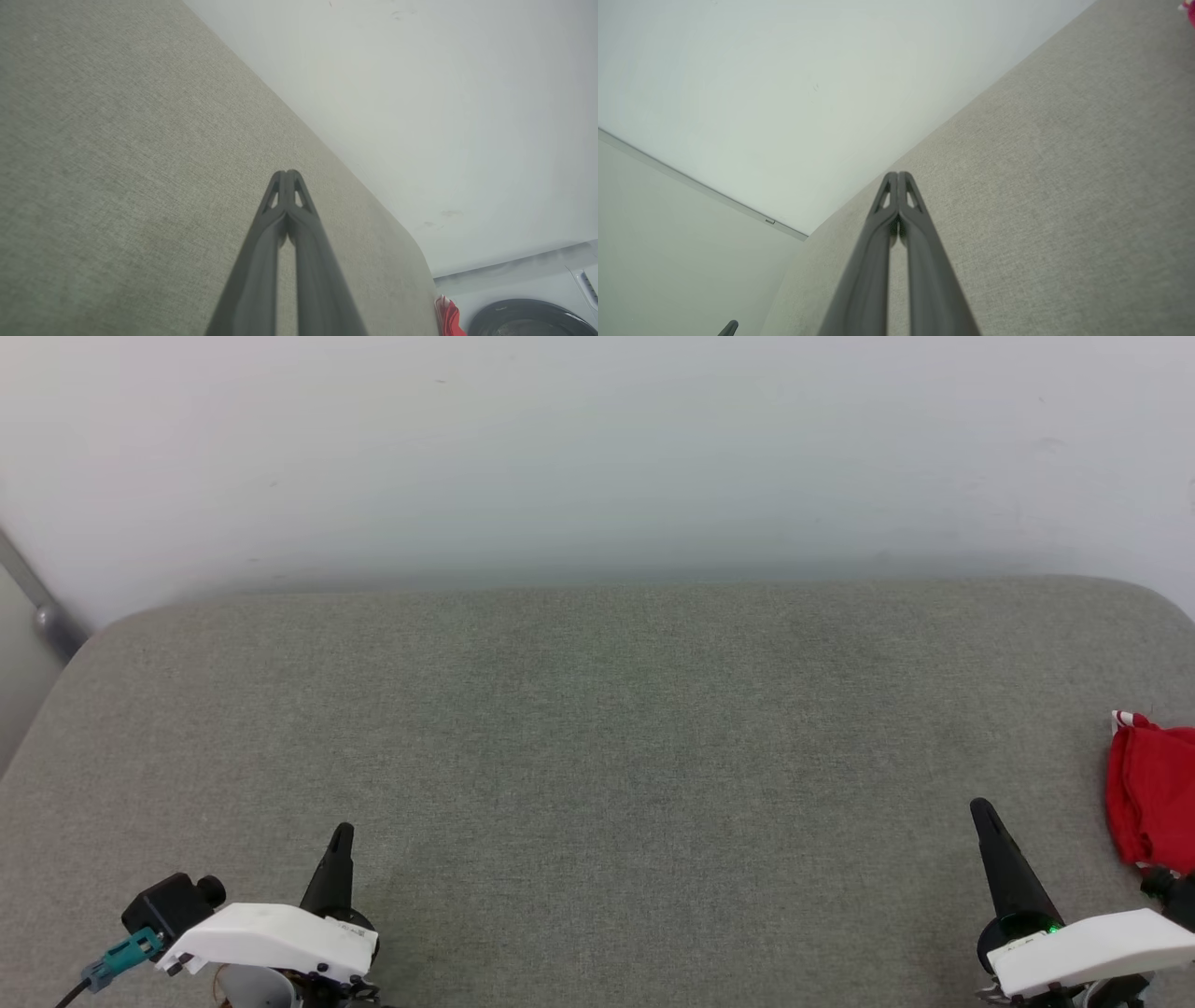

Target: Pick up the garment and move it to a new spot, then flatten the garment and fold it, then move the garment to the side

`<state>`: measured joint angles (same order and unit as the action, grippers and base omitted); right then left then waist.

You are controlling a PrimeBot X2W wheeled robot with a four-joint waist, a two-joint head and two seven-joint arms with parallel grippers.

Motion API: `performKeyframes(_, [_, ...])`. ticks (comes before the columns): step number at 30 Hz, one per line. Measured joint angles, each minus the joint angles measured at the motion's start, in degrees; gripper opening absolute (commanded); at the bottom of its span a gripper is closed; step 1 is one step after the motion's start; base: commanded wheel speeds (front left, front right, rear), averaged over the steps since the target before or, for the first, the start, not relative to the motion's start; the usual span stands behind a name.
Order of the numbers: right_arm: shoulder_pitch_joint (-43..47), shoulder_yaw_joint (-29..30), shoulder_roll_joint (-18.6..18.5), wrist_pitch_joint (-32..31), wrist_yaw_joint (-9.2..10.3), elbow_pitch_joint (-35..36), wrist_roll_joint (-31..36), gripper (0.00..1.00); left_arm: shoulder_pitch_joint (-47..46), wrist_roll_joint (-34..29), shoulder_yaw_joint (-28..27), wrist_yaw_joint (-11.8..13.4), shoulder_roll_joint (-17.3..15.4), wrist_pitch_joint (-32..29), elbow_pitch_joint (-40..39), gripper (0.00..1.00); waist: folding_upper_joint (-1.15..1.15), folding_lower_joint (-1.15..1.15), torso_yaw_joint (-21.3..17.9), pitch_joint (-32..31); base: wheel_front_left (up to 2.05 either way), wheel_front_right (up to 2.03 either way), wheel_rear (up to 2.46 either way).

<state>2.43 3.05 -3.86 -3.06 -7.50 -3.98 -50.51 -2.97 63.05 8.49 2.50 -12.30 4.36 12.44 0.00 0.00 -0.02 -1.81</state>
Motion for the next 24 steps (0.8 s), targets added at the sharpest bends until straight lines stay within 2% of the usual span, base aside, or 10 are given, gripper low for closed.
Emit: performKeyframes(24, [-2.85,0.56,-0.11,-0.58,0.01,-3.75,-16.12,0.0,-0.99,11.03,-5.47,-3.69,3.45,-3.92,0.58,0.0,0.0,0.0,0.01,0.59,0.0,0.0,0.0])
